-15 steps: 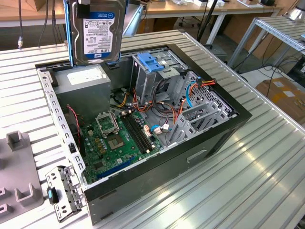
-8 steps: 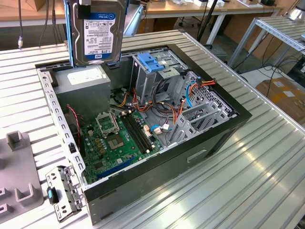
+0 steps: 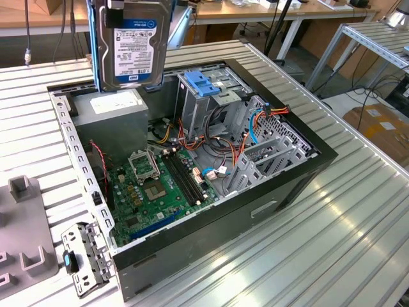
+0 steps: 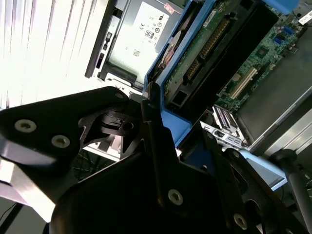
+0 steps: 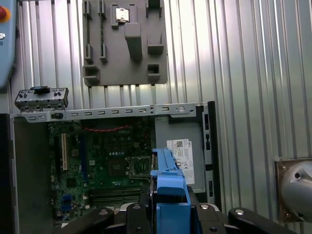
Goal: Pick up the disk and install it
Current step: 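Insert the disk into the insertion slot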
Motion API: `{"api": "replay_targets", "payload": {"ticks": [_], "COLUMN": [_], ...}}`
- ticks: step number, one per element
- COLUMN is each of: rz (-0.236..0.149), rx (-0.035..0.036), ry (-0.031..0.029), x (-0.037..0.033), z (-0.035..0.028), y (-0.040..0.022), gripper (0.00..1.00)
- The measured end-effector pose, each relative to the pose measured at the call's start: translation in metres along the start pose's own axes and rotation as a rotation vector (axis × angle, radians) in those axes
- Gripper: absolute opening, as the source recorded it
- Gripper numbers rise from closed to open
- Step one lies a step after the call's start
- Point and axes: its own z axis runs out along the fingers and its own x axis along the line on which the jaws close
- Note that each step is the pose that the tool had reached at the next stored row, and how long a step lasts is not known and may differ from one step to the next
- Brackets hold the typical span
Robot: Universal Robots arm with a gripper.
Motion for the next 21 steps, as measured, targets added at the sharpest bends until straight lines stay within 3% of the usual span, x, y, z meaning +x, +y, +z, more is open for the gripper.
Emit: {"api": "replay_targets", "payload": {"ticks": [12, 21], "rz": [0.0, 0.0], "rx": [0.0001, 0.0005], "ry": [0.0004, 0.0054], "x": [0.0125, 0.0287], "z": [-0.0002, -0.0005], "y": [-0.001, -0.0024], "gripper": [0.37, 0.37]}}
